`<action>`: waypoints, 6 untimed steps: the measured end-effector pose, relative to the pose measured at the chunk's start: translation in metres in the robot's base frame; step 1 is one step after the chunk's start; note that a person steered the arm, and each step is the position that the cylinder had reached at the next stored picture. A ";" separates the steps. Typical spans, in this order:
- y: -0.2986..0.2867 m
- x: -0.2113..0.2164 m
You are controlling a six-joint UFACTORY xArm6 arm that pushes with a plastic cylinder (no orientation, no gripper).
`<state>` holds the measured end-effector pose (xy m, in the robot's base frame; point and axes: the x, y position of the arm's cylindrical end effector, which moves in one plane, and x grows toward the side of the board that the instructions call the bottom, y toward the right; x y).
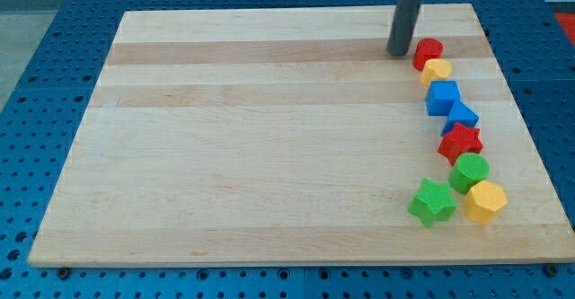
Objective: Place your arm at the bottom of the green star
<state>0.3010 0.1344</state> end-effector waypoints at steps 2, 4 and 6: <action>-0.140 0.159; -0.126 0.318; -0.039 0.317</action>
